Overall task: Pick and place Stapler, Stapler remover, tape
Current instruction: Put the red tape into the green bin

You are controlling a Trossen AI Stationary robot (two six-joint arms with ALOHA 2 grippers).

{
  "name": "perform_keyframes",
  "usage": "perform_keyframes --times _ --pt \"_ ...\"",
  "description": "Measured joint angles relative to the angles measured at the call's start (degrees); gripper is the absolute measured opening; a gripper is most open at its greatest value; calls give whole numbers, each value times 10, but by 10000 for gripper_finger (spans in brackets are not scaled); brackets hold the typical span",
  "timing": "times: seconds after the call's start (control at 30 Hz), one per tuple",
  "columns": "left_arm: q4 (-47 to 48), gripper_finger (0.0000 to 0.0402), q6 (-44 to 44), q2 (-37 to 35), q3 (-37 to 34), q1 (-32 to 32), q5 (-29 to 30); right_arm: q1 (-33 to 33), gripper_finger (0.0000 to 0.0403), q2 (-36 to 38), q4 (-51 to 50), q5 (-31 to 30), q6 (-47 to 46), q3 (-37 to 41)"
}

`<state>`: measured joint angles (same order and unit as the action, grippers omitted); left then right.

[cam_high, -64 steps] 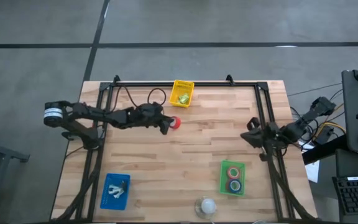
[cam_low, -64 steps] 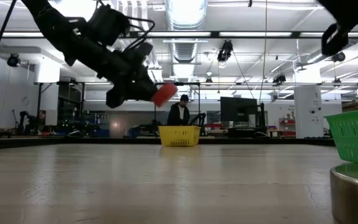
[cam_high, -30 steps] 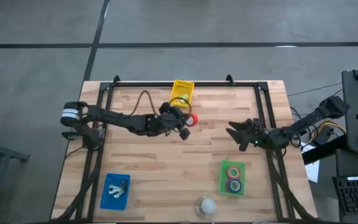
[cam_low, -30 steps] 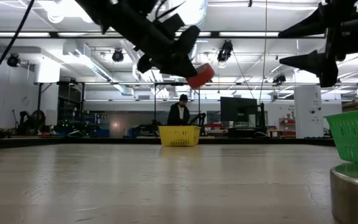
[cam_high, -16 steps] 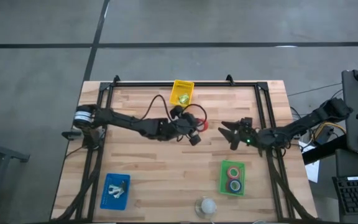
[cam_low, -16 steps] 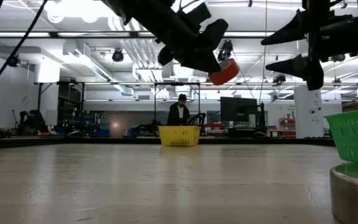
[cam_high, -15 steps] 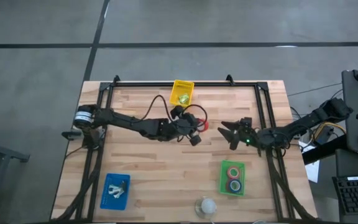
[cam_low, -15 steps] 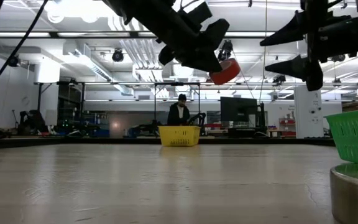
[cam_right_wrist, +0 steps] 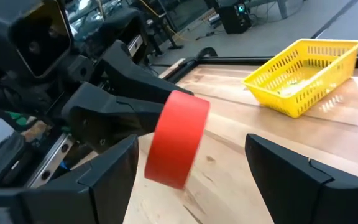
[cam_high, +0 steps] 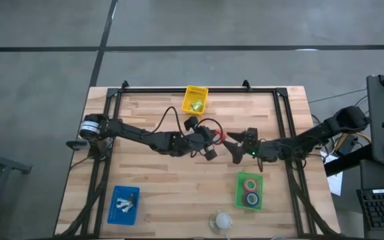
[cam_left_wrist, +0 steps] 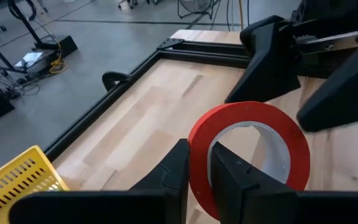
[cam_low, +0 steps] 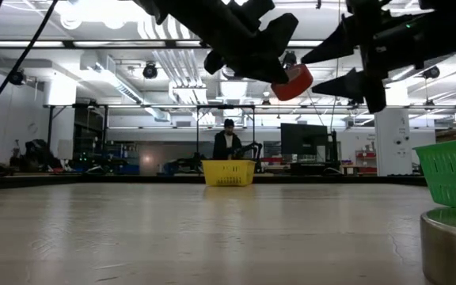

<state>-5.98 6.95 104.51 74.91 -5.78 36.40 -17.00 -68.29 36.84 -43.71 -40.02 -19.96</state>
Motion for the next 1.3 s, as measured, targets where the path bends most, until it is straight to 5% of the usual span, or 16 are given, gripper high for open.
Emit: perform_keyframes --times 0.33,0.9,1.3 --pt "2 51 -22 0 -1 -7 10 35 249 -46 -2 65 13 -36" --pt "6 54 -35 -1 -1 -7 16 35 114 -34 -6 86 39 -34" --pt "37 163 -40 -52 0 -8 -5 34 116 57 -107 132 34 -35"
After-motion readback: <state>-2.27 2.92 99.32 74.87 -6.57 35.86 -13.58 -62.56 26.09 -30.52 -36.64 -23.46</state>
